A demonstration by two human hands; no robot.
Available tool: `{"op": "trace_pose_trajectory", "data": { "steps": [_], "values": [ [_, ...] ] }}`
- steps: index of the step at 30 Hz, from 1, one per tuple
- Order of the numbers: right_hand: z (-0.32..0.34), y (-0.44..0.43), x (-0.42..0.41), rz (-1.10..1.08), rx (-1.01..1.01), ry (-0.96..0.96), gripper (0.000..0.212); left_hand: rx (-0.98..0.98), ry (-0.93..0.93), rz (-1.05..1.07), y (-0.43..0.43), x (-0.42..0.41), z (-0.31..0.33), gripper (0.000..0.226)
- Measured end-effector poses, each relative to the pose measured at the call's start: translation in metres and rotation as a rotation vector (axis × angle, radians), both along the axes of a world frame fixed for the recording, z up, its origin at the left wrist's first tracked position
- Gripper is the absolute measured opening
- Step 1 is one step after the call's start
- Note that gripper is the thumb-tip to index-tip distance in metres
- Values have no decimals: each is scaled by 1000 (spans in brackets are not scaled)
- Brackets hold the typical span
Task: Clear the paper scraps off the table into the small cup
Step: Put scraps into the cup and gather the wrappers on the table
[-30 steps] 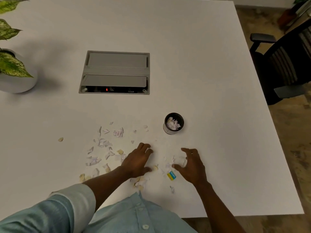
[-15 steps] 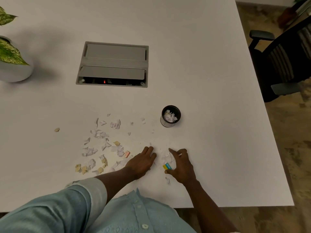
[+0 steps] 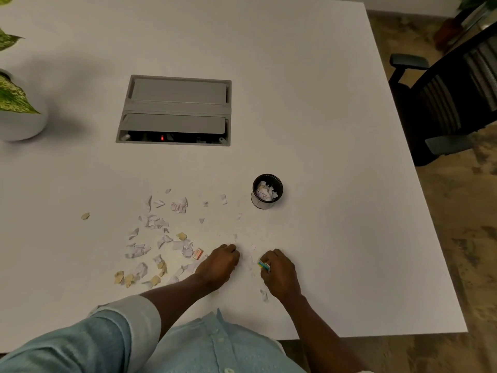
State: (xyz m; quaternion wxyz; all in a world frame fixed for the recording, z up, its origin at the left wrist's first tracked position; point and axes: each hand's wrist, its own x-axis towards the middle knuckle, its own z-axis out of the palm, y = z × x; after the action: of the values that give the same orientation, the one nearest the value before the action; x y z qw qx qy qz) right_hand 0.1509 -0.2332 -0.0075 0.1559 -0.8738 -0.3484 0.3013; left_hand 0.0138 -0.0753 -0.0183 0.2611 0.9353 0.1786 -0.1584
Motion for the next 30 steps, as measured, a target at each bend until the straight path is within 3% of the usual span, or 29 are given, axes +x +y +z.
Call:
{"op": "trace_pose_trajectory", "data": {
  "steps": [12, 17, 21, 27, 30],
  "values": [
    [45, 49, 54, -410, 340, -83, 24, -187, -450, 574, 52, 104, 84, 9],
    [74, 97, 88, -434, 449, -118, 26, -112, -530, 579, 76, 149, 104, 5],
    [83, 124, 106, -470, 432, -90, 28, -71, -486, 547, 86, 165, 103, 4],
    [79, 132, 111, -332, 289, -93, 35, -56, -417, 497, 88, 160, 93, 23],
    [80, 128, 107, -325, 301, -142, 29, -83, -423, 540, 87, 149, 92, 34]
  ]
}}
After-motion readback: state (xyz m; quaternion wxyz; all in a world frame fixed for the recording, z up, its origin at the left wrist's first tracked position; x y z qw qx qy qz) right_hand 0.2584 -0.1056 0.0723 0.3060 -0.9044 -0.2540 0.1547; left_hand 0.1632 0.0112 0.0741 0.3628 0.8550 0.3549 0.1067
